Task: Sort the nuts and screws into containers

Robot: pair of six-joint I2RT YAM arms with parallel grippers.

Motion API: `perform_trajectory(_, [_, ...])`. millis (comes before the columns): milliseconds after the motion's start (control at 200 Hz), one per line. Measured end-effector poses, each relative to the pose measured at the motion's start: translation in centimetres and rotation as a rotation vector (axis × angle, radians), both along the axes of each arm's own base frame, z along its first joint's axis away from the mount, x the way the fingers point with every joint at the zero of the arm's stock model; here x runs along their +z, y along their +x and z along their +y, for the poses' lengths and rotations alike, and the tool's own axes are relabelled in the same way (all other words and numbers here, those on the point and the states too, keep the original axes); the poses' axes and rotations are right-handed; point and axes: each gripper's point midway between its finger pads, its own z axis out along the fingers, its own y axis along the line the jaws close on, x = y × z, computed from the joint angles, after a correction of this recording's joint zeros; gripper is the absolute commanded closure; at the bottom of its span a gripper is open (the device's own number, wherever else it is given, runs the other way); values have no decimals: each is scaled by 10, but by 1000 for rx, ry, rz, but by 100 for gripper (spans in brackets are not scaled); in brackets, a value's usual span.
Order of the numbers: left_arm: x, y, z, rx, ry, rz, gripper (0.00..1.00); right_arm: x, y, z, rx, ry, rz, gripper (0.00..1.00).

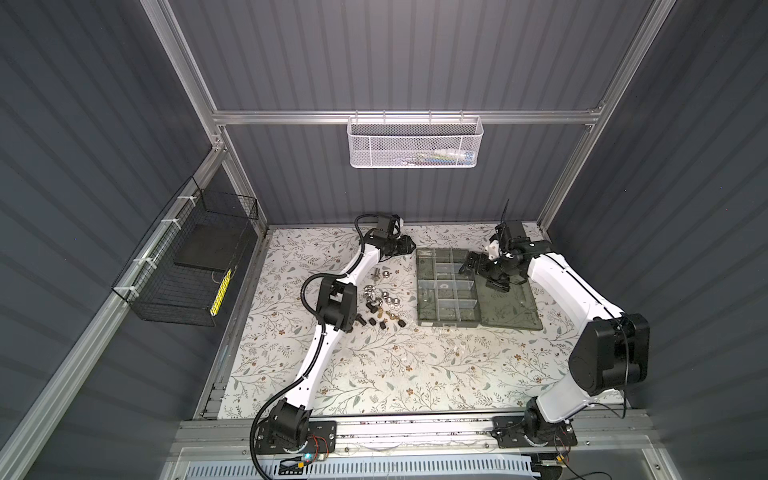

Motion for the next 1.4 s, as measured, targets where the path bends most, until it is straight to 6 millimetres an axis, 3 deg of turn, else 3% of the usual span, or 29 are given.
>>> perform_trajectory(310, [-5,-9,3,12,147,-31,54,-2,0,-2,-7,4,5,1])
perform_trajectory(791, [-12,-14,24,54,352,-75,70,-3,0,-1,-9,8,7,1])
perform_trajectory(1166, [-11,-14,24,53,354,-79,81,-4,-1,-2,-10,8,10,1])
perform_trajectory(1291, [-10,-17,22,44,282,-63,93,-6,-2,-2,-10,7,14,1])
perform_trajectory(1401, [-7,-17,19,40,228,-51,93,-5,-2,-2,-11,8,14,1])
